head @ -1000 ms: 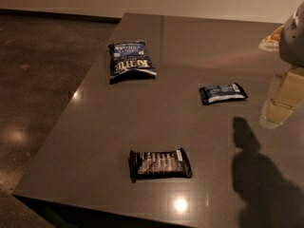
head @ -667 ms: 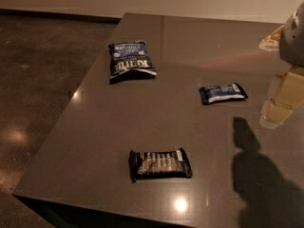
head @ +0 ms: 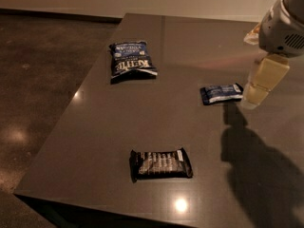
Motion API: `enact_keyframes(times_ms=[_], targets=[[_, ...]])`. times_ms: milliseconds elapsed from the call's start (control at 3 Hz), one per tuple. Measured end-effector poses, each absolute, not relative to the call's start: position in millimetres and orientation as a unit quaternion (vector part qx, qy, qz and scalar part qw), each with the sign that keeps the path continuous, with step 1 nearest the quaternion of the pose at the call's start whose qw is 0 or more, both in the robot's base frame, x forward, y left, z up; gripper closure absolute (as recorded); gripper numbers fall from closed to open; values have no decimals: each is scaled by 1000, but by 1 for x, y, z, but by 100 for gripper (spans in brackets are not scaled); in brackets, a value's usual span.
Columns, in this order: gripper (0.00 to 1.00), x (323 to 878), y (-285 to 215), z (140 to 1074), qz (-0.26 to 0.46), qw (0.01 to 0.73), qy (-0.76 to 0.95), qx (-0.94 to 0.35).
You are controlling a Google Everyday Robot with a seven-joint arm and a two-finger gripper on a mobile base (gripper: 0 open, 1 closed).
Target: Move rxbar blueberry near rxbar chocolate
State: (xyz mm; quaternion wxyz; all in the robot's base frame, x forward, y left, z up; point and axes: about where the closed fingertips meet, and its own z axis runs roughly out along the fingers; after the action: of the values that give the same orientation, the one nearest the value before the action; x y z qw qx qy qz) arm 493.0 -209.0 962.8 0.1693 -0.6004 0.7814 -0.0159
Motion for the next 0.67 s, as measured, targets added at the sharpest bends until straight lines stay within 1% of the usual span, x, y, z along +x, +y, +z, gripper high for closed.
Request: enact_keyframes(times_ms=[667], targets=[[0,552,-218,928,-2,152,784,-603]])
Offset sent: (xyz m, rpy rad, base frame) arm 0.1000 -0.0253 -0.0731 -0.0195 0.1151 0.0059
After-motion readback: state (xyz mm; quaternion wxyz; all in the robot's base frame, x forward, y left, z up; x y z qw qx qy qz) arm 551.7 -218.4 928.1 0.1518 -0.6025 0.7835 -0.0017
